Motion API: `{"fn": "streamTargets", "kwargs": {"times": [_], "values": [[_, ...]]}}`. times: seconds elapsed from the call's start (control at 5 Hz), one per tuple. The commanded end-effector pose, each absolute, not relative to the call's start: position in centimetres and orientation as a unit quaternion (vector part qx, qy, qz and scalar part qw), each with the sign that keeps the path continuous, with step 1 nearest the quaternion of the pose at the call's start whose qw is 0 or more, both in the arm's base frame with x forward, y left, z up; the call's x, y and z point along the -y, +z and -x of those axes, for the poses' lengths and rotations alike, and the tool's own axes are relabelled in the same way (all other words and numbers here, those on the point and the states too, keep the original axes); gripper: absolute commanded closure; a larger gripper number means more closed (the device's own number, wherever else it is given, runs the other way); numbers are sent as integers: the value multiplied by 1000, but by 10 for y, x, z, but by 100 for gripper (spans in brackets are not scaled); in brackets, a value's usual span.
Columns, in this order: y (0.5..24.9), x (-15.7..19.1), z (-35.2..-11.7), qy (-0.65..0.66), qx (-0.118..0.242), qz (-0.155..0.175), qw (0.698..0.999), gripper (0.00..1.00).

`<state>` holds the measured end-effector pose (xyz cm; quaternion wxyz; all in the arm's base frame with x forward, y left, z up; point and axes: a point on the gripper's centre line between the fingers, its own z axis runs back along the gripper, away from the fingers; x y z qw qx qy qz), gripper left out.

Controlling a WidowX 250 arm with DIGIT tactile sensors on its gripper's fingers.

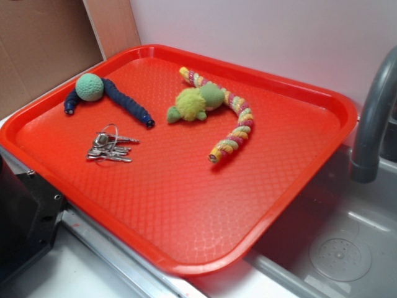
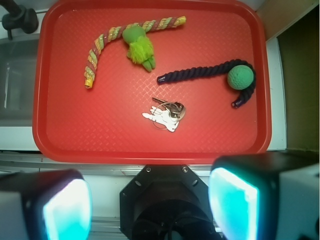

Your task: Grab the green animal.

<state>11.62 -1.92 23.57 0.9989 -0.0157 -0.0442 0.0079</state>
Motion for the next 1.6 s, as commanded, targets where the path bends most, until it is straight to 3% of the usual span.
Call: {"fn": "streamTargets", "kwargs": {"times": [0.0,0.4,1.0,1.4], "values": [[236,19,-116,8,44,16,999,0],[207,23,-155,-48,56,-3,997,0],[144,16,-226,-82,109,4,991,0],[101,17,-259,-69,120,-26,990,0]]}}
